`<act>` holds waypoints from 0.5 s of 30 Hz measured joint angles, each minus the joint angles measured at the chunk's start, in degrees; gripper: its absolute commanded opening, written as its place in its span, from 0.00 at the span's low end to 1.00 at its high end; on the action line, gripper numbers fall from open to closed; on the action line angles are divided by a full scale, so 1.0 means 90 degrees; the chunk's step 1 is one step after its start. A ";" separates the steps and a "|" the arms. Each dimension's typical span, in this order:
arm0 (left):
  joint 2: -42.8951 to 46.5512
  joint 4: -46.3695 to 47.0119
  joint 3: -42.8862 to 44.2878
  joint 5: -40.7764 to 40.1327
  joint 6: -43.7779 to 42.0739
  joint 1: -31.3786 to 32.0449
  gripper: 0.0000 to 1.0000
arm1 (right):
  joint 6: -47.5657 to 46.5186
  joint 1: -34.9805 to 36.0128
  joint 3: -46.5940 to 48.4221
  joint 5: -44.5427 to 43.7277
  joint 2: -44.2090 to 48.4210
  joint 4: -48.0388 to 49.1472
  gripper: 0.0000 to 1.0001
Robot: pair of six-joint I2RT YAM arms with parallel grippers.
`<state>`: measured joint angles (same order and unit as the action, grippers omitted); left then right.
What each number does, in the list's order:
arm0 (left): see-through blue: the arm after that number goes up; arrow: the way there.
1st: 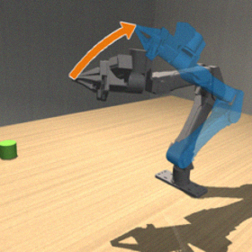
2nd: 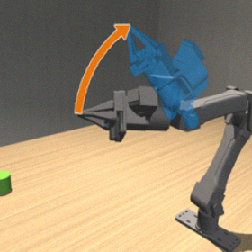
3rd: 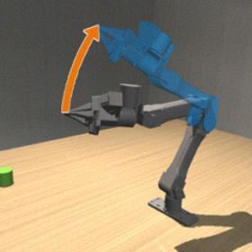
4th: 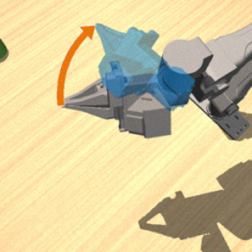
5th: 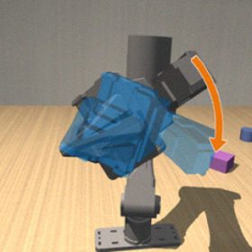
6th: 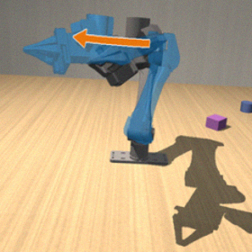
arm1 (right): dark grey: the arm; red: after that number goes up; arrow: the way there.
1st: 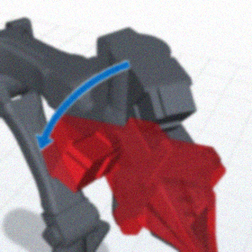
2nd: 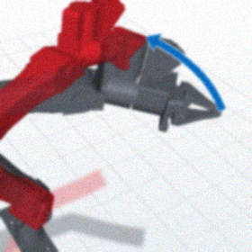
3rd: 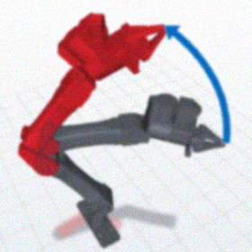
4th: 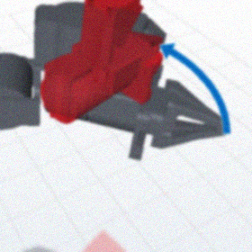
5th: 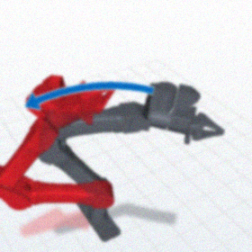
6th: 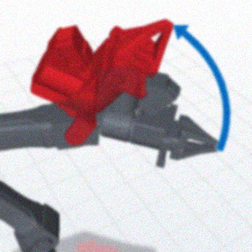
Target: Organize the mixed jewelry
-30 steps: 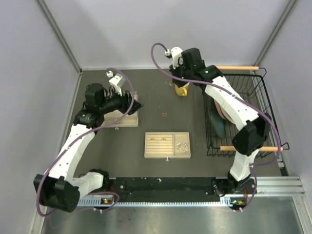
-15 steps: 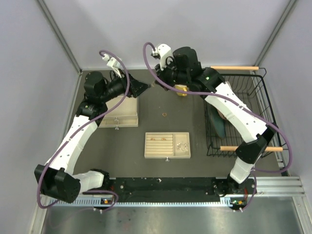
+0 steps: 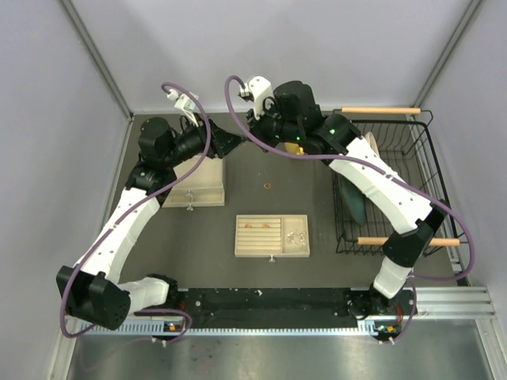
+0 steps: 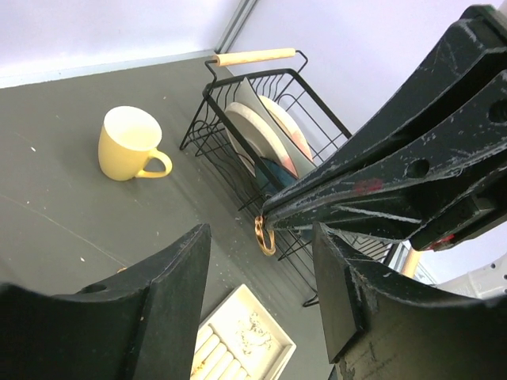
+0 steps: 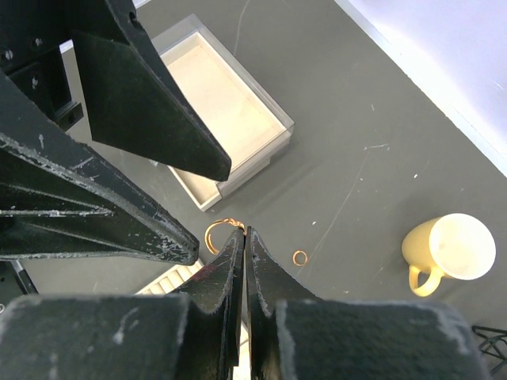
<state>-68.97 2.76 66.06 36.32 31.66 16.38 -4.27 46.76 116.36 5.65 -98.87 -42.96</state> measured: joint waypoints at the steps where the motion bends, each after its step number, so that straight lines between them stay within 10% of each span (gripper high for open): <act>1: 0.0002 0.0002 -0.0024 -0.0002 0.0005 0.0012 0.57 | 0.0000 0.0000 0.0000 -0.0024 0.0000 0.0002 0.00; 15: 0.0024 0.0029 -0.0270 -0.0117 0.0097 0.0194 0.47 | 0.0005 0.0000 0.0002 -0.0284 0.0000 0.0002 0.00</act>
<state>-68.75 3.03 63.64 35.27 32.53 18.13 -4.23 46.76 116.38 3.09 -98.87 -42.94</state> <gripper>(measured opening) 0.500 0.005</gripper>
